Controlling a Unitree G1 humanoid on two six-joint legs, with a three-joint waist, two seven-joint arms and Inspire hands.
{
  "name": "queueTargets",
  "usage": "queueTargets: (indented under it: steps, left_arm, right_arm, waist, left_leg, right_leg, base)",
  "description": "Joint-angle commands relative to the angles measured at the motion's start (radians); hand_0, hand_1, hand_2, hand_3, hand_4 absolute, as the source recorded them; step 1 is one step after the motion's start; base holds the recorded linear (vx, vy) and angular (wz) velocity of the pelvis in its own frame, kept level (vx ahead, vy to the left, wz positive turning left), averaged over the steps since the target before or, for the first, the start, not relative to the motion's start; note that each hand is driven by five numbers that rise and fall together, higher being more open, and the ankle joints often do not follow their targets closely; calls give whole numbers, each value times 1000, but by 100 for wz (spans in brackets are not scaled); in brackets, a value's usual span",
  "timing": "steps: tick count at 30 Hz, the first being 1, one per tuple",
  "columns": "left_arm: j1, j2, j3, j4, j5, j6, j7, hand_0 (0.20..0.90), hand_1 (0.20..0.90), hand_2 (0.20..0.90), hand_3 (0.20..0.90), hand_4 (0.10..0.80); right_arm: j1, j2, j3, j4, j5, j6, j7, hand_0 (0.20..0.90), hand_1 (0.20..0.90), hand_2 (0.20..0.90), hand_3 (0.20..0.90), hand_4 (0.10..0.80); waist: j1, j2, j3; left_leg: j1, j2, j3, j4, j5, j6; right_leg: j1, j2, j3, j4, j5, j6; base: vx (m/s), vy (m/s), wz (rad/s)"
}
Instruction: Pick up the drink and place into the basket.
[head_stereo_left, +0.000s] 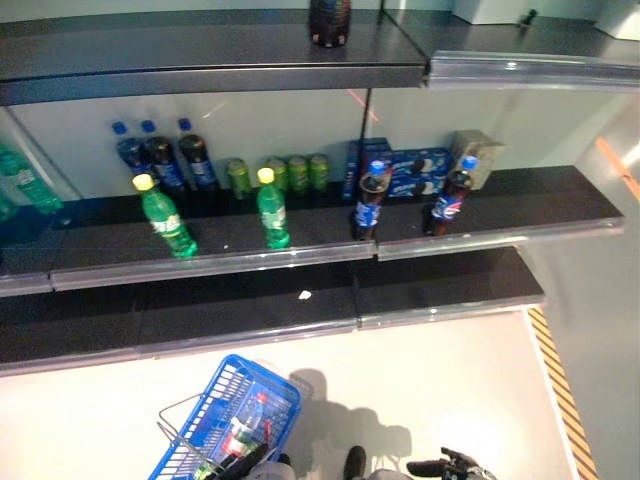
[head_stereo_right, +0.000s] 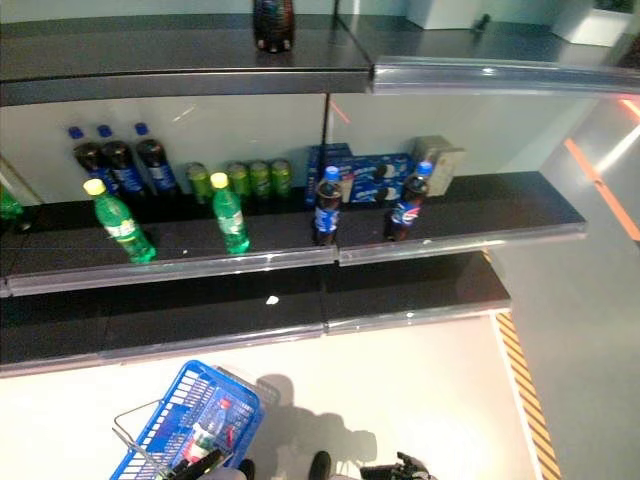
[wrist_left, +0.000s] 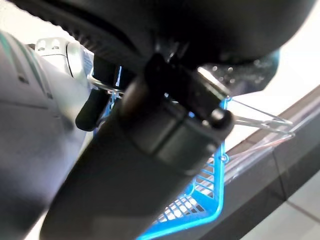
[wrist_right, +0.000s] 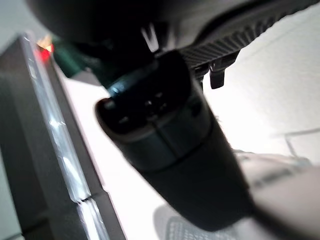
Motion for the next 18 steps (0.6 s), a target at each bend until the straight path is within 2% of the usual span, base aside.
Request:
queueTargets:
  steps: [1,3,6,7,9,10,11,12,13,14,15,16,17,18]
  left_arm:
    - [31,52,39,-44,41,-76,-64,300,300,300,200,100]
    - [27,50,34,-45,36,-76,-66,300,300,300,200,100]
    - [19,41,32,-54,30,-77,-56,300,300,300,200,100]
    - [15,42,33,-55,27,-77,-52,300,300,300,200,100]
    - [0,60,29,-69,23,-67,-44,300,300,300,200,100]
    - [-4,65,27,-74,22,-64,-43,300,300,300,200,100]
    - [-14,77,21,-81,20,-62,-44,300,300,300,200,100]
    - [-22,88,14,-88,12,-62,-42,300,300,300,200,100]
    - [-29,96,3,-94,-2,-63,-36,300,300,300,200,100]
    - [-37,101,-7,-98,-13,-65,-32,300,300,300,200,100]
    - [-52,104,-22,-105,-23,-63,-26,300,300,300,200,100]
    - [-54,104,-24,-107,-22,-63,-25,300,300,300,200,100]
    - [-62,104,-28,-115,-18,-58,-21,300,300,300,200,100]
    - [-73,104,-32,-128,-20,-54,-17,300,300,300,200,100]
  right_arm:
    - [6,21,33,-4,7,-20,-10,900,900,900,900,800]
    - [12,22,30,-10,12,-17,-21,900,900,900,900,800]
    - [13,24,27,-16,-3,-12,-29,900,900,900,900,800]
    - [14,25,25,-13,-1,-16,-26,900,900,900,900,800]
    - [16,29,20,-12,-1,-32,-19,900,900,900,900,800]
    - [15,30,21,-16,-2,-32,-19,900,900,900,900,800]
    - [14,31,23,-19,-2,-41,-15,900,900,900,900,800]
    - [14,31,28,-25,-1,-47,-11,900,900,900,900,800]
    - [14,31,34,-30,1,-47,-11,900,900,900,900,800]
    - [12,31,37,-31,-2,-45,-7,900,900,900,900,800]
    - [12,30,45,-31,-8,-56,-6,900,900,900,900,800]
    - [12,30,46,-31,-11,-60,-7,900,900,900,900,800]
    - [12,30,51,-35,-15,-68,-13,900,900,900,900,800]
    - [2,27,57,-36,-50,-86,-14,900,900,900,900,800]
  waist:
    - [22,-16,-29]
    - [21,-14,-26]
    - [6,-17,-26]
    - [0,-17,-27]
    - [-25,-11,-25]
    - [-30,-10,-24]
    - [-39,-2,-20]
    - [-53,9,-12]
    - [-65,4,-6]
    - [-75,-2,-3]
    - [-85,-11,-3]
    - [-88,-12,0]
    - [-93,-18,4]
    - [-118,-26,19]
  left_leg:
    - [-85,-109,42,-4,122,27]
    - [-102,-114,42,1,131,27]
    - [-99,-118,21,20,117,50]
    - [-96,-120,24,21,115,57]
    - [-81,-117,40,16,106,84]
    - [-78,-118,37,14,104,89]
    - [-75,-112,34,14,99,104]
    - [-70,-95,28,20,89,112]
    - [-68,-95,21,27,80,114]
    - [-65,-98,12,30,75,113]
    - [-62,-101,-1,36,68,105]
    - [-58,-101,-6,37,66,104]
    - [-52,-102,-15,39,54,97]
    - [-11,-92,-38,18,12,74]
  right_leg:
    - [68,-36,-36,11,21,76]
    - [69,-28,-32,22,10,73]
    - [51,-13,0,107,-34,60]
    - [42,-10,6,143,-34,63]
    - [-30,-2,37,349,10,100]
    - [-55,-1,47,396,20,111]
    - [-117,1,68,539,43,137]
    - [-168,4,104,650,64,149]
    - [-196,-6,131,630,79,148]
    - [-198,-21,145,572,85,146]
    - [-184,-61,164,445,96,142]
    - [-175,-71,165,419,96,141]
    - [-173,-123,177,324,127,145]
    - [-217,-215,229,115,261,179]
  base:
    - [92,-25,-2]
    - [90,-21,7]
    - [146,17,8]
    - [149,30,-3]
    - [129,39,-12]
    - [113,28,-10]
    - [83,-8,-9]
    - [91,-70,-18]
    - [100,-144,-11]
    - [162,-263,4]
    - [144,-234,20]
    - [141,-261,21]
    - [200,-438,38]
    - [222,-506,42]
